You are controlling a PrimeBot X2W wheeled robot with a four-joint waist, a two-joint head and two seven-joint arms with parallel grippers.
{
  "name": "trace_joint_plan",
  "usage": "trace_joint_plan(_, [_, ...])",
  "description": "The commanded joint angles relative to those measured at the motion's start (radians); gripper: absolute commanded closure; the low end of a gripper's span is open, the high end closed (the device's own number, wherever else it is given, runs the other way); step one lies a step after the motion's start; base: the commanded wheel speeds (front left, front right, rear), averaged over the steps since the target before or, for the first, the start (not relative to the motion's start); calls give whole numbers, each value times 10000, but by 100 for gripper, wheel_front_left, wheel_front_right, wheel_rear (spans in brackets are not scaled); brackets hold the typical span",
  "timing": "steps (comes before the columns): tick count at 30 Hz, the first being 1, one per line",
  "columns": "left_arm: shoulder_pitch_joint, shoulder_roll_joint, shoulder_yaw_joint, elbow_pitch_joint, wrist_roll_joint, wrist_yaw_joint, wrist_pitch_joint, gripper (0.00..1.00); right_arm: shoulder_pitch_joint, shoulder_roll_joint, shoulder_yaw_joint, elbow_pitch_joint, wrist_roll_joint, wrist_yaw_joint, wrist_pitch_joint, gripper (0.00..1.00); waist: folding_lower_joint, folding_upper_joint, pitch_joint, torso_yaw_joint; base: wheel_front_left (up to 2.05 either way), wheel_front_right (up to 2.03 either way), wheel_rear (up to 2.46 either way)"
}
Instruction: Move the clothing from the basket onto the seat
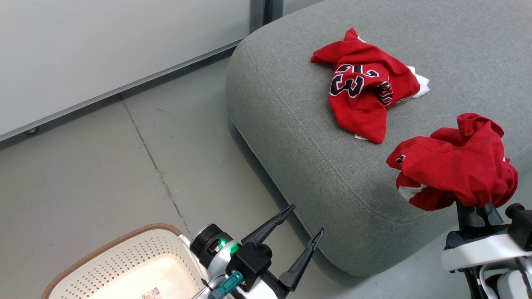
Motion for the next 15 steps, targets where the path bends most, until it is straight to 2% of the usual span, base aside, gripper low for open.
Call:
trace_joint_plan(1, [-128,37,59,3,91,-28,-1,0,53,22,-62,-50,-63,2,-18,100,0,0,0,3,0,0,0])
trace_joint_plan(8, [-180,40,82,-50,36,-14,-3,0,-361,-133,-575,-453,81,2,-19,100,0,0,22,173,0,0,0])
trace_joint_plan(15, [-298,39,66,-51,101,-26,-1,0,-1411,-851,-1052,-906,116,2,-18,100,0,0,189,393,0,0,0])
